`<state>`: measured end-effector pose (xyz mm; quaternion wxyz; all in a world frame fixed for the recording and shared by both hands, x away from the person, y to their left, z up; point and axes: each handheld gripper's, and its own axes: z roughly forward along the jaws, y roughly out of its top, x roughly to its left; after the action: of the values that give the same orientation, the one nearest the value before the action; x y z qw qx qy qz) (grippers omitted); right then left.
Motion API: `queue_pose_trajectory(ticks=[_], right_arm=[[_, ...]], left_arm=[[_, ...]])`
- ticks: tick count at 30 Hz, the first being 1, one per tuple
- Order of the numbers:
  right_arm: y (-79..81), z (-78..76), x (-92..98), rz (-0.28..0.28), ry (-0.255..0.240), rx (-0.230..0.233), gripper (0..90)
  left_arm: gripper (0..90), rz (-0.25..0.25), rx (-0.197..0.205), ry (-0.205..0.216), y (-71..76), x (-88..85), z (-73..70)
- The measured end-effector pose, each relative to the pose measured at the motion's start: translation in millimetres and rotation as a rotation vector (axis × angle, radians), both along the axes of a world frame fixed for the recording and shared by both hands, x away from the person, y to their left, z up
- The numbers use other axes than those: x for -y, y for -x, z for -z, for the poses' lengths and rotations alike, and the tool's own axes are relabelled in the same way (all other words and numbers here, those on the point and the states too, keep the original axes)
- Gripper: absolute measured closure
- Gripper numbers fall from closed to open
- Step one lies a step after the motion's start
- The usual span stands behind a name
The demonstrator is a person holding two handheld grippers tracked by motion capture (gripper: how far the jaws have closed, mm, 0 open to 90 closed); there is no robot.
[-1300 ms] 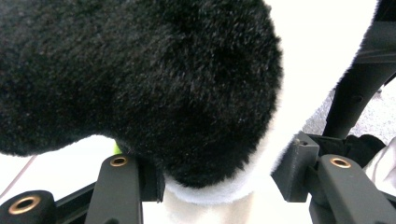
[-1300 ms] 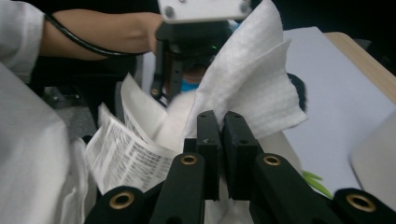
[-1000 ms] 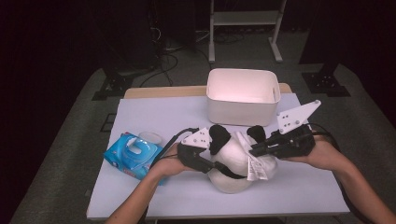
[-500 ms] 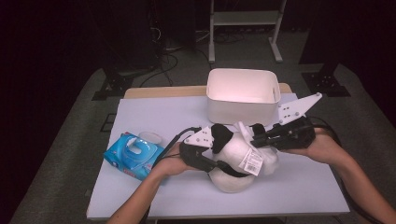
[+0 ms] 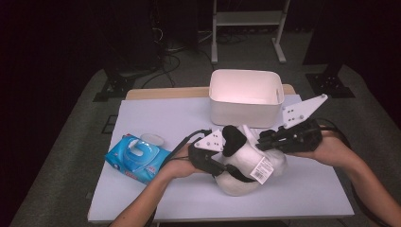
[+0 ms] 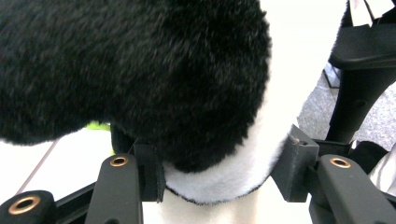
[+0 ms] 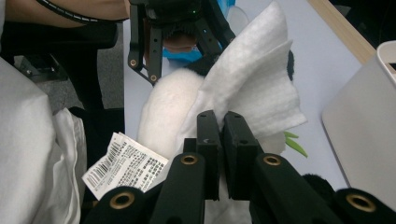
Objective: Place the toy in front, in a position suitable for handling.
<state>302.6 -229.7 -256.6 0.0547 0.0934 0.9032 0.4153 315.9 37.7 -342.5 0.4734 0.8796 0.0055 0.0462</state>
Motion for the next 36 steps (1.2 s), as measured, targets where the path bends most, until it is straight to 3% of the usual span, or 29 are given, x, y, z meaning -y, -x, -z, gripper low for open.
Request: queue_pose_trajectory(ticks=[8,15,19,22,26,33,36], right_arm=[[3.8,-4.5,-9.1,-0.014,0.014,0.036,85.1],[2.8,-5.3,-12.4,-0.023,0.017,0.017,85.2],[-3.2,-6.6,-30.5,-0.048,0.025,0.017,85.3],[-8.5,-6.7,-35.8,-0.045,0.027,0.015,85.3],[-10.7,-4.7,-24.3,-0.014,0.019,-0.014,85.3],[-25.6,-4.4,-34.2,0.002,-0.022,-0.014,85.3],[-25.0,-5.2,-36.0,0.003,-0.007,0.001,85.3]], left_arm=[[46.9,0.009,0.002,-0.050,2.4,2.8,-4.9],[47.2,0.024,0.014,-0.060,6.2,6.3,-6.0],[47.2,0.059,0.068,-0.102,14.7,20.7,-11.1],[47.1,0.046,0.045,-0.089,11.4,16.5,-9.7],[47.1,0.064,0.067,-0.090,14.3,19.1,-9.5],[47.1,0.088,0.102,-0.123,21.6,28.6,-12.6],[46.8,0.081,0.080,-0.109,18.2,25.4,-11.3]])
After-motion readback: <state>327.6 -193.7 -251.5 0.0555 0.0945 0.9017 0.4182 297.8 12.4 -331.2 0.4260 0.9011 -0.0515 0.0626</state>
